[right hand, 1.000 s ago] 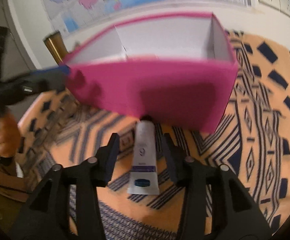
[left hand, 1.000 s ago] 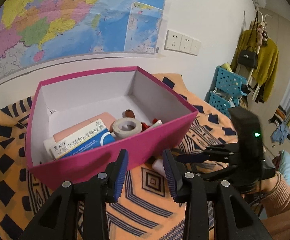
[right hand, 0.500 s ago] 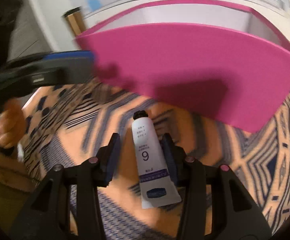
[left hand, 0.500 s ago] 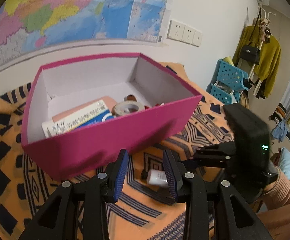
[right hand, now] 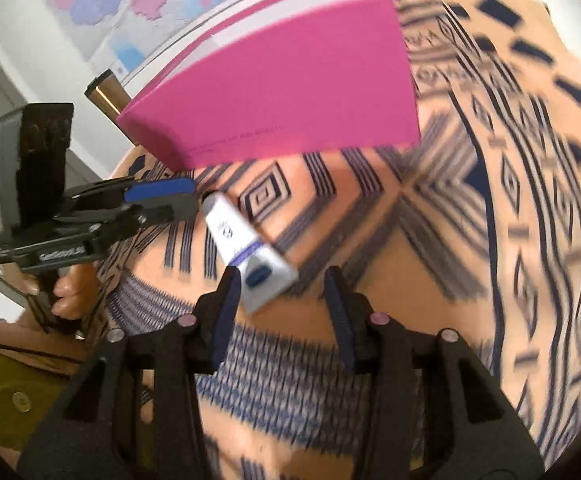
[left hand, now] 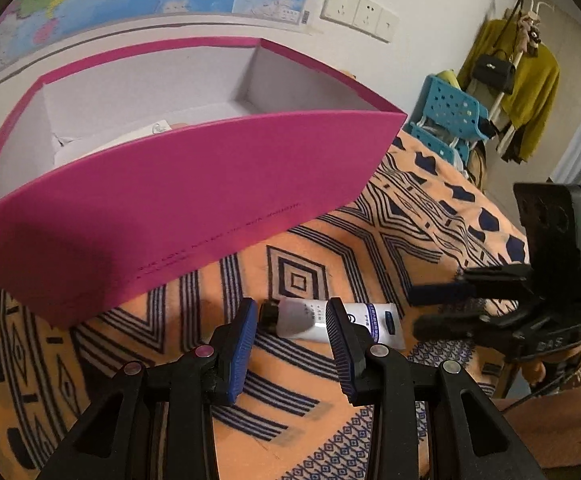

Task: Organize rigid objects
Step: 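Move the right gripper to the white blue-labelled tube and close, then lift the white tube with the right gripper over the pink box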

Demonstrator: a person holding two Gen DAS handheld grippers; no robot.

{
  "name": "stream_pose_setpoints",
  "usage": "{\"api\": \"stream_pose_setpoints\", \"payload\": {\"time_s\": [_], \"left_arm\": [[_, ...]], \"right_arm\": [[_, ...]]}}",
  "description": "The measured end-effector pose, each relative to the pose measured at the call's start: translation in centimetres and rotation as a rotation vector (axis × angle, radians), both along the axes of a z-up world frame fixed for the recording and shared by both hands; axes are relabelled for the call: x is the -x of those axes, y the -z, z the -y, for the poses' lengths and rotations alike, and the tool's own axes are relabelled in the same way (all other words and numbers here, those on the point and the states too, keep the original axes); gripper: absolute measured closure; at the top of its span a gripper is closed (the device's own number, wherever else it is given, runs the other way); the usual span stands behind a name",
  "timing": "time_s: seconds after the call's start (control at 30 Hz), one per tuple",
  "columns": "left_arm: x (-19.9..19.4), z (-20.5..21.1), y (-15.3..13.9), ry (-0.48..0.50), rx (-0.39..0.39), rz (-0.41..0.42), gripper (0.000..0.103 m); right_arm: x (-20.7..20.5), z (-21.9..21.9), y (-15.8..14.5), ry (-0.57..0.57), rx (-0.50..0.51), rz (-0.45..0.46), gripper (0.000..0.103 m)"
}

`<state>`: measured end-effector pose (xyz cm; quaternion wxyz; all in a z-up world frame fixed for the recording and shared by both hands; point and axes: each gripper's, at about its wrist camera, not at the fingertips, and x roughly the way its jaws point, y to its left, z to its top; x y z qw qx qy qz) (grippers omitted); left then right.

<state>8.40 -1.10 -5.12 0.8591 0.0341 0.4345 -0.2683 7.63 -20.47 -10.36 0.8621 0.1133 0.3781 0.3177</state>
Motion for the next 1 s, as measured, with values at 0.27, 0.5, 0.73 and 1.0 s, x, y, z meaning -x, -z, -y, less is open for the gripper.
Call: {"api": "stream_pose_setpoints", "payload": {"time_s": [0.27,0.5,0.73,1.0], "left_arm": [[-0.8,-0.2,0.9,0.005,0.012,-0.048,0.067],[-0.7,-0.1,0.8,0.001,0.008,-0.046,0.064],[0.0,0.8,0.9,0.016,-0.014,-0.045,0.065],[0.7,0.9,1.1,0.033,-0.044,-0.043,0.065]], "right_arm": [[0.5,-1.0,-0.1,-0.007,-0.043,-0.009,0.057],[0.1,-1.7,0.0,-0.004,-0.069,0.003,0.057],[-0.2,-3.0,-0.9,-0.023,-0.107,0.053,0.06],[0.1,-0.8,-0.2,0.076,-0.046,0.02,0.061]]}}
